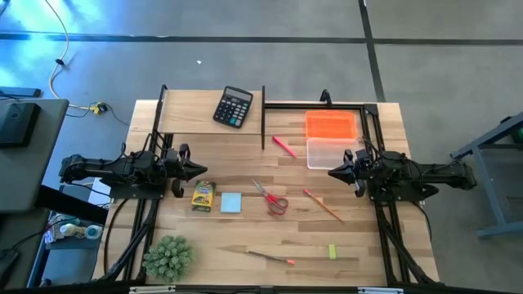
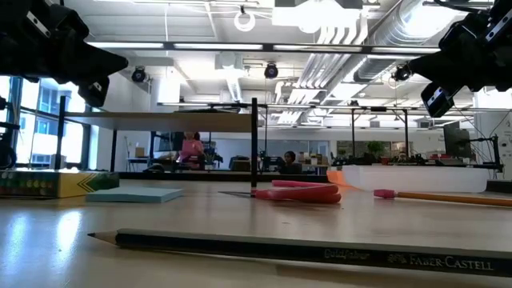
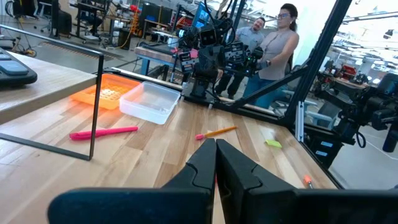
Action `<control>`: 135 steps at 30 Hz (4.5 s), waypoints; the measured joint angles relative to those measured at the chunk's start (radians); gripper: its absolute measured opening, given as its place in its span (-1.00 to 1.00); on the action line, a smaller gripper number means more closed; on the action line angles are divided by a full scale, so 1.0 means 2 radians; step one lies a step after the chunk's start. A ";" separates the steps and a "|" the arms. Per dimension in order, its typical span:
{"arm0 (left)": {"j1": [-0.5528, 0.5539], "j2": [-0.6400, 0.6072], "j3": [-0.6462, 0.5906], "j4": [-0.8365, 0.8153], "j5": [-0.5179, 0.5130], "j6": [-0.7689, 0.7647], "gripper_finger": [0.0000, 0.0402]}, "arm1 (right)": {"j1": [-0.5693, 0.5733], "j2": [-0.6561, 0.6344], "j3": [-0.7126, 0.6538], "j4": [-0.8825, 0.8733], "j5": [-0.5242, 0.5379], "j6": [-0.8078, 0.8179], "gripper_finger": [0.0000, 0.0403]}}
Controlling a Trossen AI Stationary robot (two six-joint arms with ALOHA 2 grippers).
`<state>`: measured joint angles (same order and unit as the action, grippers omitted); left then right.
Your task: Pack school essentials
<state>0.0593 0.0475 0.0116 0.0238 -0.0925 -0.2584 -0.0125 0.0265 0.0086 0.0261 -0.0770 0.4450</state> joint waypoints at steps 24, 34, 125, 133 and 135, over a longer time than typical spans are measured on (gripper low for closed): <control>0.000 0.000 0.000 0.000 0.000 0.000 -1.00 | 0.000 0.000 0.000 0.000 0.008 0.000 -1.00; 0.000 0.000 0.000 0.000 0.000 0.000 -1.00 | 0.000 0.000 0.000 0.000 0.009 0.000 -1.00; 0.000 0.000 0.000 0.002 -0.007 -0.005 -1.00 | 0.061 0.436 0.444 -0.501 0.092 0.227 -1.00; -0.001 0.000 0.000 0.002 -0.008 -0.006 -1.00 | 0.097 0.532 0.447 -0.491 0.088 0.294 -1.00; -0.001 0.000 0.000 0.002 -0.008 -0.014 -1.00 | 0.102 0.551 0.447 -0.476 0.087 0.303 -1.00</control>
<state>0.0582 0.0475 0.0116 0.0269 -0.1089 -0.2855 0.1914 1.1281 0.9031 -0.9257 0.0973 1.0520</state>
